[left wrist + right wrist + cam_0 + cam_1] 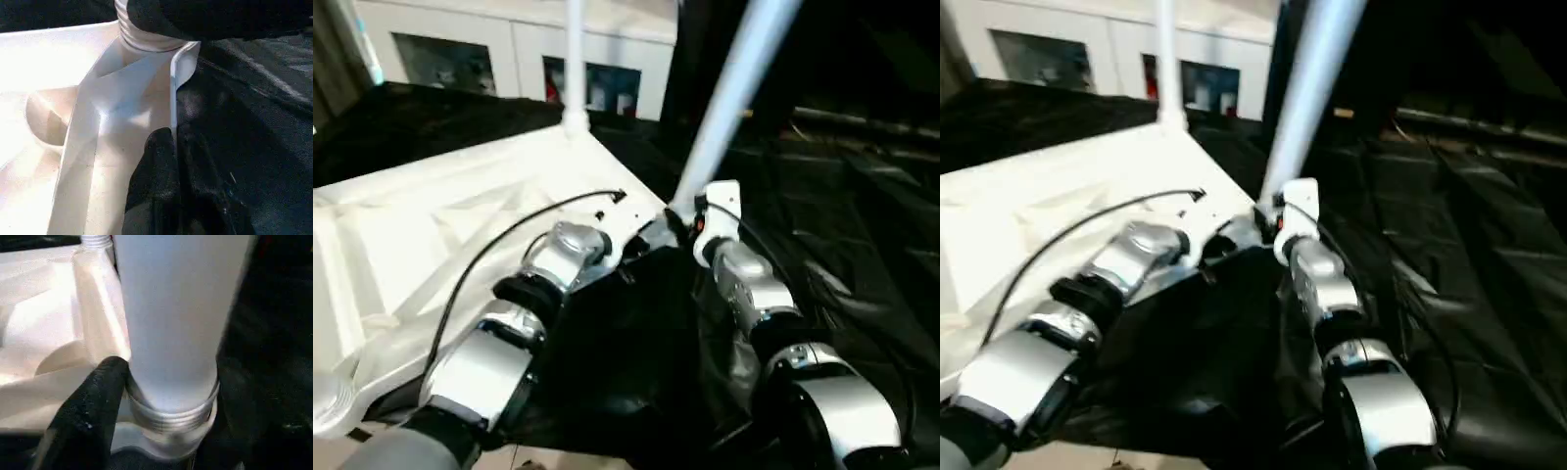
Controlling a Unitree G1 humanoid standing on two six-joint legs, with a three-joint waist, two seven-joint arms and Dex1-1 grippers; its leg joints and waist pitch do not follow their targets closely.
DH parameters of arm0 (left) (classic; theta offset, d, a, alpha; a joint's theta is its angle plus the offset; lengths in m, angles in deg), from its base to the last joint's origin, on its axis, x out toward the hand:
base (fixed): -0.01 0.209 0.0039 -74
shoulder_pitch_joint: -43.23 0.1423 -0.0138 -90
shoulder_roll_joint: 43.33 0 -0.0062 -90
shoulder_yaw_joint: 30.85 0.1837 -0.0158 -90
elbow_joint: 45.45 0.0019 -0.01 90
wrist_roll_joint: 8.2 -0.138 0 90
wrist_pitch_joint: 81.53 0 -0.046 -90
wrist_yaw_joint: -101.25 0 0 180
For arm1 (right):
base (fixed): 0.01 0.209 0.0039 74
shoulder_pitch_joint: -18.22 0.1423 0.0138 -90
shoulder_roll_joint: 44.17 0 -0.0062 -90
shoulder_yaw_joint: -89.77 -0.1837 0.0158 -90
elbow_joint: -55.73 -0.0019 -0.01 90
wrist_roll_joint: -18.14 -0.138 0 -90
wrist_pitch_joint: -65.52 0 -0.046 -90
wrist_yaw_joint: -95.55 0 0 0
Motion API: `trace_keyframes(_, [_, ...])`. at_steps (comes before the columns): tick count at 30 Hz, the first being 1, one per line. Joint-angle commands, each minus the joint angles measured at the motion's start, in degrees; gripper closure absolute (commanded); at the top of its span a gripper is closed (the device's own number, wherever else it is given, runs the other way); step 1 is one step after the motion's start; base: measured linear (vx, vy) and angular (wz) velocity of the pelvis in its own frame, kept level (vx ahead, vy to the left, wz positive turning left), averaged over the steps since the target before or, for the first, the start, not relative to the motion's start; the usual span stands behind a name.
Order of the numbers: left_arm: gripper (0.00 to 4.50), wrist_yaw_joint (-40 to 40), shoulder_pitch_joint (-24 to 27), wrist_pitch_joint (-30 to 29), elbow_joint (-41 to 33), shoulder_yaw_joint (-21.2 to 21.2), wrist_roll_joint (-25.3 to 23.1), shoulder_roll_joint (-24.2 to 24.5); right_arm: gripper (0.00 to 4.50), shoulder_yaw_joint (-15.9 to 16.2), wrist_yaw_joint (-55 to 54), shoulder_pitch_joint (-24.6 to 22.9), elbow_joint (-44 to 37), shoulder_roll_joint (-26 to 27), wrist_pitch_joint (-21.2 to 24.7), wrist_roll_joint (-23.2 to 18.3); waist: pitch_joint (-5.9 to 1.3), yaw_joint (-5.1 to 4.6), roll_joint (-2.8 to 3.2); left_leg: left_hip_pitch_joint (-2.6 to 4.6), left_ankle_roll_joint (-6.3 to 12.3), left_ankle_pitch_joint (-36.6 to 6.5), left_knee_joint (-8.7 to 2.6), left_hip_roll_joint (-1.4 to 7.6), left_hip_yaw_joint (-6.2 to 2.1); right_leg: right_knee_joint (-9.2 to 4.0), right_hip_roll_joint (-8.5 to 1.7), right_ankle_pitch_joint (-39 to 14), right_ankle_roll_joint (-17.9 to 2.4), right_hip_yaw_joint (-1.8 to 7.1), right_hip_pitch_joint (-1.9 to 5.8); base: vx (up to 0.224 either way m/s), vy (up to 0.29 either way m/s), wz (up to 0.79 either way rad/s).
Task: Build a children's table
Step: Insert table leg to table base
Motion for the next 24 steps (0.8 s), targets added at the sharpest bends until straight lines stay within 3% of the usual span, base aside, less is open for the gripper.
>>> trace_keyframes(1, [4.50,-0.90,-1.09,1.17,-1.89,-0.19,-0.49,0.28,1.00,1.87,3.19,-2.02,3.17,0.77,3.23,0.26,-2.59,0.17,0.87,0.30,0.57,-16.54,-4.84,3.62,-1.31,-4.03,-5.00,-10.44,-12.33,2.37,1.36,0.000,0.000,0.00])
trace_keyframes(3, [4.50,-0.66,-1.07,1.36,-1.92,-0.16,-0.50,0.44,0.88,1.72,4.10,-1.94,2.91,0.44,2.45,0.23,-2.72,0.15,0.97,0.19,1.62,-13.54,-4.57,3.59,-1.10,-3.63,-4.97,-6.13,-13.89,2.28,1.71,0.000,0.000,0.00])
trace_keyframes(4, [4.50,-0.52,-1.10,1.55,-1.89,-0.13,-0.52,0.50,0.74,1.64,4.52,-1.91,2.75,0.27,2.09,0.17,-3.08,0.22,0.99,0.18,2.56,-10.67,-4.17,3.56,-0.97,-3.16,-5.09,-1.76,-15.23,2.24,2.04,0.000,0.000,0.00])
trace_keyframes(5, [4.50,-0.43,-1.14,1.74,-1.83,-0.12,-0.54,0.54,0.63,1.55,4.85,-1.84,2.66,0.10,1.77,0.13,-3.56,0.39,0.83,0.01,3.92,-5.36,-3.64,3.55,-0.85,-2.16,-5.05,6.07,-16.31,2.16,2.50,0.000,0.000,0.00])
trace_keyframes(7, [4.50,-0.40,-1.20,1.91,-1.74,-0.18,-0.60,0.51,0.50,1.33,5.32,-1.75,2.71,-0.09,1.17,0.18,-3.35,0.52,0.90,-0.02,6.66,-1.65,-3.32,3.39,-0.55,-1.76,-4.95,12.21,-18.04,1.95,2.35,0.000,0.000,0.00])
trace_keyframes(9, [4.50,-0.23,-1.15,1.89,-1.97,-0.19,-0.60,0.50,0.50,1.14,5.70,-1.79,2.40,-0.28,0.57,0.29,-3.22,0.63,0.89,0.08,7.75,-2.49,-3.30,3.57,-0.48,-1.87,-5.20,11.37,-18.94,1.87,2.38,0.000,0.000,0.00])
trace_keyframes(10, [4.50,-0.19,-1.13,1.89,-2.03,-0.19,-0.59,0.50,0.21,1.12,5.81,-1.82,2.25,-0.32,0.44,0.30,-3.10,0.70,0.89,0.14,7.57,-3.92,-3.42,3.70,-0.51,-2.08,-5.27,8.60,-18.97,1.82,2.39,0.000,0.000,0.00])
trace_keyframes(14, [4.50,0.13,-0.99,2.03,-2.31,-0.12,-0.48,0.52,0.04,0.72,6.20,-2.04,1.23,-0.69,-1.07,0.23,-2.98,0.87,0.95,0.23,5.88,-6.03,-3.51,3.81,-0.53,-2.31,-5.26,3.20,-18.43,1.85,2.39,0.000,0.000,0.00])
trace_keyframes(18, [4.50,0.60,-0.71,2.06,-2.72,-0.20,-0.52,0.74,0.04,0.67,6.41,-2.61,-0.21,-0.88,-2.31,0.04,-3.02,1.05,0.93,0.23,6.24,-4.43,-3.35,3.73,-0.46,-2.02,-5.22,4.94,-18.44,1.79,2.50,0.000,0.000,0.00])
trace_keyframes(24, [4.50,1.11,-0.13,2.26,-3.21,-0.28,-0.51,1.33,0.04,1.14,7.78,-5.59,-2.64,-1.50,-2.69,0.29,-3.21,1.40,0.78,0.20,8.33,-1.15,-2.98,3.64,-0.44,-1.47,-5.20,9.22,-18.94,1.61,2.71,0.000,0.000,0.00])
